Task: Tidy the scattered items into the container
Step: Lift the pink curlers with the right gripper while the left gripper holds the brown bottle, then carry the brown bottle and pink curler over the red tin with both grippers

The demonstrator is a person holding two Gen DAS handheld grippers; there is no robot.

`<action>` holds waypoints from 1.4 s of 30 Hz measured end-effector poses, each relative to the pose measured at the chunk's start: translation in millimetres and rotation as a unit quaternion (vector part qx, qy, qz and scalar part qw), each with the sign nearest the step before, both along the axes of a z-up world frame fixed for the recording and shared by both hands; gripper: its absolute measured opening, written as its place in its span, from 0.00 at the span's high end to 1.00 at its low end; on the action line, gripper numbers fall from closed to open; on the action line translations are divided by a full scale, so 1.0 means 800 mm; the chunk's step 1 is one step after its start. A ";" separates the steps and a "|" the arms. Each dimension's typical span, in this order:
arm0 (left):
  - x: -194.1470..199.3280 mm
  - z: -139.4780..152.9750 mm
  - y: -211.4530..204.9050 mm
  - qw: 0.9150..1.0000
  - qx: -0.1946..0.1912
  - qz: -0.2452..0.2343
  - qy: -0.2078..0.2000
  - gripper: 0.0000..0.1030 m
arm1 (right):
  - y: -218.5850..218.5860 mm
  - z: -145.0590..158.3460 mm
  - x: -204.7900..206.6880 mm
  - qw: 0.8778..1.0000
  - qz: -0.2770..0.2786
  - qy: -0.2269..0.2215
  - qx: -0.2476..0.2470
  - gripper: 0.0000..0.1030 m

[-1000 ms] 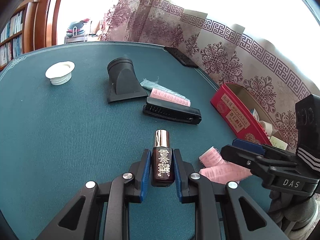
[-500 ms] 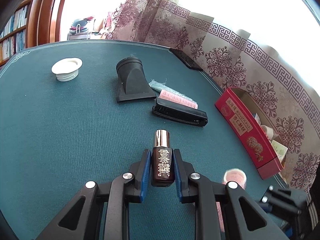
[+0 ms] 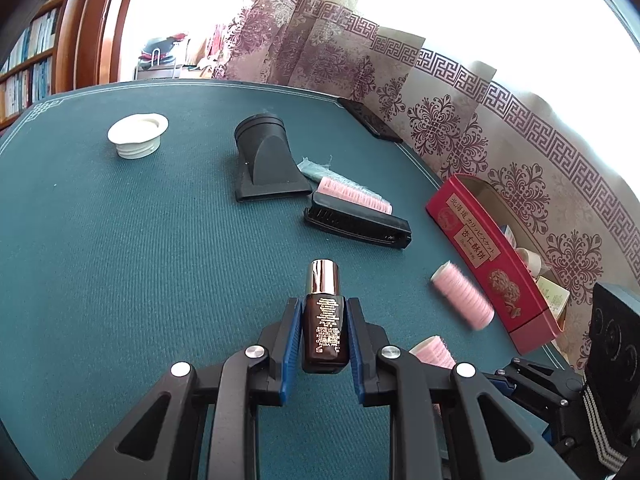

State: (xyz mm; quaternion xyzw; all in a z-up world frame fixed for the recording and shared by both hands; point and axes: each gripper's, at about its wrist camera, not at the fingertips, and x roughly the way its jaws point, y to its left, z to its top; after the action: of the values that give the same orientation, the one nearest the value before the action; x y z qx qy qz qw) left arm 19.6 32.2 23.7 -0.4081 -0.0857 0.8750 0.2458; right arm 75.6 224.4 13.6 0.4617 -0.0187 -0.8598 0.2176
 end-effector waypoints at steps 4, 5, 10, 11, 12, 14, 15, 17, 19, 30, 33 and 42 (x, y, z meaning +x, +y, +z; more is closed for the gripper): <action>0.002 0.001 0.000 1.000 -0.002 -0.005 0.006 0.78 | -0.009 0.001 0.002 0.999 -0.014 0.016 0.049 0.41; 0.002 0.001 0.001 1.000 -0.003 -0.007 0.008 0.78 | -0.008 0.002 0.001 0.998 -0.021 0.018 0.055 0.46; 0.005 0.003 0.004 1.000 -0.004 -0.011 0.010 0.78 | 0.022 0.007 0.001 0.998 -0.062 0.009 0.030 0.70; 0.005 0.003 0.004 1.000 -0.005 -0.011 0.010 0.78 | 0.027 0.009 0.001 0.997 -0.070 0.009 0.025 0.70; 0.006 0.003 0.004 1.000 -0.005 -0.011 0.010 0.78 | 0.031 0.011 0.001 0.997 -0.075 0.009 0.018 0.70; 0.007 0.005 0.006 1.000 -0.007 -0.012 0.012 0.78 | 0.039 0.019 0.004 0.996 -0.083 0.015 0.002 0.70; 0.008 0.006 0.007 1.000 -0.007 -0.012 0.013 0.78 | 0.042 0.024 0.006 0.996 -0.086 0.021 -0.005 0.70; 0.009 0.009 0.009 1.000 -0.007 -0.014 0.015 0.78 | 0.050 0.037 0.011 0.995 -0.093 0.035 -0.015 0.70; 0.011 0.012 0.011 1.000 -0.008 -0.016 0.018 0.78 | 0.057 0.051 0.016 0.994 -0.100 0.048 -0.023 0.70; 0.019 0.027 0.040 0.999 -0.021 -0.039 0.024 0.78 | 0.130 0.094 0.029 0.978 -0.176 0.105 -0.039 0.70; 0.021 0.032 0.053 0.998 -0.020 -0.051 0.024 0.78 | 0.158 0.102 0.033 0.971 -0.205 0.118 -0.040 0.70; 0.027 0.060 0.114 0.994 -0.029 -0.098 0.044 0.78 | 0.226 0.112 0.038 0.951 -0.270 0.150 -0.021 0.70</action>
State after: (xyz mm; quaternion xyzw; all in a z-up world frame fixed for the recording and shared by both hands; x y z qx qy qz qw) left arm 40.9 123.6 72.0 -0.3831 -0.0086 0.8658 0.3219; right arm 106.4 405.6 103.5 0.2999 -0.1280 -0.9453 -0.0131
